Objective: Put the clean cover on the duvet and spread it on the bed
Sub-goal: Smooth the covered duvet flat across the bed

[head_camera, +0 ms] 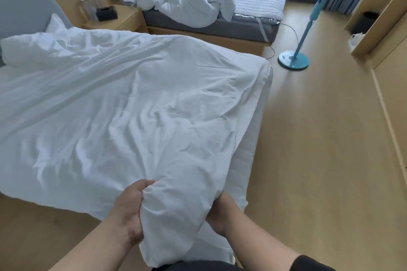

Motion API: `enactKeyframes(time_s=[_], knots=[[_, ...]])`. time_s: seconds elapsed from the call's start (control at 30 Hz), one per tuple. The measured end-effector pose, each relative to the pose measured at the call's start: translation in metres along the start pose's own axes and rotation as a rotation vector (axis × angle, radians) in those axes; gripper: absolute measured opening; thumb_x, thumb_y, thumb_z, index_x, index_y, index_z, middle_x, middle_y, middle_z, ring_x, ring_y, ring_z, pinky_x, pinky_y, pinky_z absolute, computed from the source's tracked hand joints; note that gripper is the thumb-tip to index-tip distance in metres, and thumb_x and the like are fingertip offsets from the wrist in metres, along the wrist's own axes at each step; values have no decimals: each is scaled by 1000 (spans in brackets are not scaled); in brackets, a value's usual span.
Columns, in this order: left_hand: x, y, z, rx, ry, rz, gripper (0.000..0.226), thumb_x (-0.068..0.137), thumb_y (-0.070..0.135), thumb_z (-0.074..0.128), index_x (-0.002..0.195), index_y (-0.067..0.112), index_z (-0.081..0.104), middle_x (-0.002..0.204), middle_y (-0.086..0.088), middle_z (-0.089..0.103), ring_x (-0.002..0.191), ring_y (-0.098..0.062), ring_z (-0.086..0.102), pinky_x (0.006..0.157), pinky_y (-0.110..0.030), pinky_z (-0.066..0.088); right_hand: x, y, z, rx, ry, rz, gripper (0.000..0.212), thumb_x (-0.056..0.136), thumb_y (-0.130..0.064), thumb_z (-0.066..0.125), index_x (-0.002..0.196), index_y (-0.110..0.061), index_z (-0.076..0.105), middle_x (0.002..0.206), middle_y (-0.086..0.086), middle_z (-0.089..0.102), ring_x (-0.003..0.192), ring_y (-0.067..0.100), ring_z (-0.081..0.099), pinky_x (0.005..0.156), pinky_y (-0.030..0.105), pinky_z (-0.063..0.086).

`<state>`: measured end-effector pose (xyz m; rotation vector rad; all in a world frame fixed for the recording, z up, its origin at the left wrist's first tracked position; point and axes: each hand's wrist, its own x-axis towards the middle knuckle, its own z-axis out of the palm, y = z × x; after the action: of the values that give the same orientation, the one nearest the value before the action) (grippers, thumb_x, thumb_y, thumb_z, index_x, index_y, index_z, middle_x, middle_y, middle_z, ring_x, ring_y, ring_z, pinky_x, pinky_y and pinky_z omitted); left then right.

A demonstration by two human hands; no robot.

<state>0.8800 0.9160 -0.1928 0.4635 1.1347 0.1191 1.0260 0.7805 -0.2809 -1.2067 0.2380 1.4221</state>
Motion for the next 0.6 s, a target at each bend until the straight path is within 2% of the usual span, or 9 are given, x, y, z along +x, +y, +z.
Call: enactKeyframes(time_s=[0.07, 0.13, 0.23, 0.33, 0.43, 0.47, 0.5, 0.57, 0.6], knots=[[-1, 0, -1, 2, -6, -1, 35, 80, 17, 59, 104, -2, 75, 106, -23, 70, 94, -40, 69, 86, -47, 55, 6, -14, -2, 125, -18, -79, 41, 96, -44, 62, 132, -24, 68, 127, 2, 71, 124, 28, 63, 115, 49, 42], [-5, 0, 1, -1, -10, 0, 32, 81, 16, 59, 101, -2, 76, 101, -22, 71, 89, -39, 71, 81, -46, 57, 11, -26, -2, 251, -67, -104, 47, 95, -51, 64, 132, -24, 67, 129, 4, 70, 121, 28, 65, 114, 50, 43], [-14, 2, 5, 6, -2, 7, 33, 81, 17, 59, 100, -4, 77, 103, -23, 71, 89, -40, 71, 80, -45, 58, 19, -10, 5, 340, -26, 14, 56, 86, -57, 68, 131, -23, 67, 124, 8, 73, 116, 34, 68, 106, 53, 49], [-17, 7, 5, 10, -7, 23, 35, 80, 17, 60, 104, -3, 76, 106, -22, 71, 94, -39, 70, 84, -46, 57, 22, 18, 18, 491, -76, 132, 74, 65, -63, 78, 123, -17, 68, 114, 16, 75, 112, 42, 67, 91, 53, 56], [-22, 12, 0, -21, -27, 72, 24, 80, 16, 61, 86, 0, 78, 84, -16, 71, 75, -34, 72, 69, -42, 60, 16, 5, 28, 656, -187, -17, 74, 46, -49, 91, 108, -14, 75, 99, 16, 78, 87, 40, 75, 68, 49, 62], [-21, 12, -3, -48, -39, 82, 22, 80, 15, 60, 79, 1, 77, 76, -13, 70, 68, -32, 71, 65, -40, 59, 14, -9, 27, 677, -214, -80, 64, 46, -42, 96, 101, -12, 79, 97, 15, 78, 86, 38, 75, 69, 48, 62], [-20, 13, -7, -68, -42, 88, 20, 80, 14, 60, 74, 2, 75, 71, -10, 67, 64, -30, 69, 62, -37, 58, 11, -25, 24, 685, -232, -136, 51, 55, -38, 93, 98, -12, 81, 100, 14, 77, 90, 36, 75, 76, 46, 61], [-13, 12, -12, -70, -8, 108, 21, 79, 10, 57, 65, 4, 72, 63, -7, 62, 55, -25, 65, 54, -32, 56, 3, -58, 16, 659, -235, -214, 36, 78, -33, 71, 105, -10, 80, 112, 14, 74, 103, 36, 72, 90, 47, 57], [-9, 9, -13, -71, 3, 98, 23, 77, 8, 56, 59, 5, 70, 59, -6, 59, 51, -23, 62, 51, -30, 54, -2, -69, 10, 633, -236, -244, 38, 80, -28, 66, 109, -8, 79, 117, 16, 73, 107, 37, 71, 91, 49, 56]])
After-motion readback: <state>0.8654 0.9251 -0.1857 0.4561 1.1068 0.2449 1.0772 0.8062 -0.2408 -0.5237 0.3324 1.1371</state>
